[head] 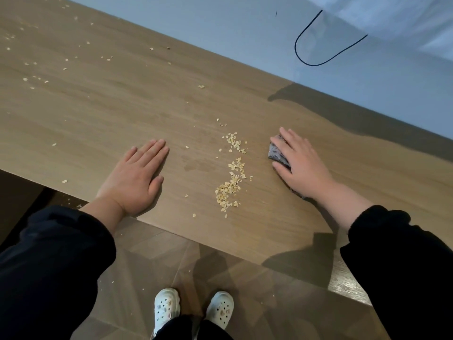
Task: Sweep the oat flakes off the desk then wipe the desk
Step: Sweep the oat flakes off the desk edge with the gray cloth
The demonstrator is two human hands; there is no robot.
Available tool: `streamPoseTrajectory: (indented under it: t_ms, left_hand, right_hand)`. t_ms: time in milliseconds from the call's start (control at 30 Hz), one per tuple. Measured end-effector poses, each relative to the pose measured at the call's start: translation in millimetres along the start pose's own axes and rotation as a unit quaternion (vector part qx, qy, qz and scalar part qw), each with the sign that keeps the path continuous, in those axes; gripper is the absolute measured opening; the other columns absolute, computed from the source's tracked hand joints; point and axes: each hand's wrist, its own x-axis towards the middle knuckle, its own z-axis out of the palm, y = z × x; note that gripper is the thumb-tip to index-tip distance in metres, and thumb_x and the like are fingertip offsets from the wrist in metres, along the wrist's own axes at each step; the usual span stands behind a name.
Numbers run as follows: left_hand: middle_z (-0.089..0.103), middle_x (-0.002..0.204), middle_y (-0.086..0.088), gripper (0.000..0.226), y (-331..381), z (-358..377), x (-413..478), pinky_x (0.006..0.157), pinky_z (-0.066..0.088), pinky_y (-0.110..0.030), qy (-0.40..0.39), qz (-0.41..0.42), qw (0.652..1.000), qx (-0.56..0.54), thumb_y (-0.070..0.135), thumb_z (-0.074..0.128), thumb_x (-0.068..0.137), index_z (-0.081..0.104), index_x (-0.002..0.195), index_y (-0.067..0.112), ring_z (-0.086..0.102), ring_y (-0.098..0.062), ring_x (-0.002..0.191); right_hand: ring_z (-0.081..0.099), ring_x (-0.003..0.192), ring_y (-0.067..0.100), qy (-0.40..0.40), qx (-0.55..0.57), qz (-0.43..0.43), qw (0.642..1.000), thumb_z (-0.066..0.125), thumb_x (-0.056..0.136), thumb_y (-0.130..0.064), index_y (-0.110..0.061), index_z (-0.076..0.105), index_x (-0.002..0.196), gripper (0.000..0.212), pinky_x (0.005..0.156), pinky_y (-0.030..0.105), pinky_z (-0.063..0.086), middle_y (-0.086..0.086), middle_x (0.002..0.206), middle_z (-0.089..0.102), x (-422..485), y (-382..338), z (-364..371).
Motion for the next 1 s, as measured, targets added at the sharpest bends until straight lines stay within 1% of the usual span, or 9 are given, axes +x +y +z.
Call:
streamPoseTrajectory:
  t_ms: [133,300,400,467,600,733,800,867,1000]
  left_hand:
    - [0.022,0.158,-0.007,0.069,1,0,0,0.116,0.013,-0.040,-0.005,-0.002,1.000,-0.002,0.040,0.024,0.089,0.027,0.150,0.008,0.019,-0.022,0.146]
    - [0.019,0.158,-0.005,0.070,2,-3,-1,0.118,0.013,-0.042,-0.010,-0.006,1.000,-0.004,0.041,0.021,0.089,0.025,0.151,0.009,0.015,-0.019,0.147]
    - [0.018,0.159,-0.005,0.070,2,-4,-1,0.118,0.011,-0.040,-0.013,-0.007,1.000,-0.004,0.042,0.019,0.089,0.024,0.151,0.009,0.013,-0.018,0.147]
    - [0.018,0.159,-0.005,0.070,3,-5,-1,0.118,0.009,-0.040,-0.013,-0.008,1.000,-0.007,0.042,0.018,0.089,0.024,0.151,0.010,0.012,-0.017,0.147]
    - [0.016,0.159,-0.004,0.071,4,-6,-2,0.119,0.008,-0.039,-0.014,-0.009,1.000,-0.010,0.043,0.017,0.089,0.022,0.151,0.011,0.012,-0.017,0.147]
    - [0.013,0.159,-0.003,0.071,4,-7,-1,0.119,0.008,-0.040,-0.021,-0.008,1.000,-0.018,0.043,0.016,0.089,0.021,0.152,0.011,0.010,-0.017,0.147]
    - [0.013,0.160,-0.003,0.071,3,-8,-1,0.120,0.008,-0.041,-0.026,-0.009,0.999,-0.020,0.043,0.017,0.089,0.020,0.152,0.011,0.009,-0.017,0.148]
    - [0.014,0.160,-0.003,0.071,4,-8,-1,0.120,0.008,-0.041,-0.030,-0.010,0.999,-0.024,0.043,0.017,0.089,0.021,0.152,0.011,0.010,-0.018,0.148]
    - [0.011,0.160,-0.003,0.073,5,-11,0,0.120,0.006,-0.040,-0.040,-0.012,0.999,-0.021,0.044,0.013,0.088,0.020,0.153,0.011,0.006,-0.017,0.148]
  right_hand:
    - [0.012,0.149,0.024,0.055,0.044,0.116,0.991,0.042,0.102,-0.028,-0.018,0.027,0.151,0.052,0.121,0.048,0.013,0.006,0.162,0.013,-2,22,-2]
    - [0.017,0.148,0.026,0.116,0.074,0.240,0.961,0.043,0.099,-0.019,-0.010,0.032,0.150,0.052,0.122,0.041,0.015,0.010,0.160,0.021,-11,-6,10]
    - [0.019,0.148,0.028,0.125,0.072,0.213,0.966,0.043,0.097,-0.015,-0.007,0.034,0.147,0.052,0.122,0.042,0.014,0.012,0.158,0.026,-6,-66,24]
    - [0.011,0.149,0.025,0.107,0.070,0.169,0.977,0.040,0.099,-0.017,-0.011,0.027,0.151,0.054,0.122,0.039,0.007,0.008,0.161,0.019,-4,-102,31]
    - [0.002,0.150,0.018,0.083,0.054,0.154,0.983,0.034,0.102,-0.022,-0.017,0.016,0.155,0.056,0.119,0.036,-0.001,0.001,0.163,0.006,-14,-95,27]
    - [0.011,0.149,0.022,0.137,0.085,0.331,0.930,0.038,0.101,-0.022,-0.013,0.027,0.152,0.053,0.122,0.042,0.009,0.005,0.162,0.016,-38,-44,22]
    - [0.013,0.149,0.025,0.147,0.079,0.378,0.911,0.038,0.101,-0.021,-0.009,0.026,0.152,0.053,0.122,0.042,0.014,0.009,0.161,0.018,-37,-47,24]
    - [0.012,0.149,0.027,0.143,0.077,0.364,0.917,0.036,0.101,-0.020,-0.007,0.023,0.153,0.055,0.122,0.040,0.011,0.011,0.161,0.017,-26,-72,27]
    - [0.004,0.150,0.023,0.101,0.059,0.268,0.956,0.033,0.101,-0.021,-0.011,0.017,0.154,0.057,0.121,0.036,0.003,0.008,0.162,0.010,-14,-126,36]
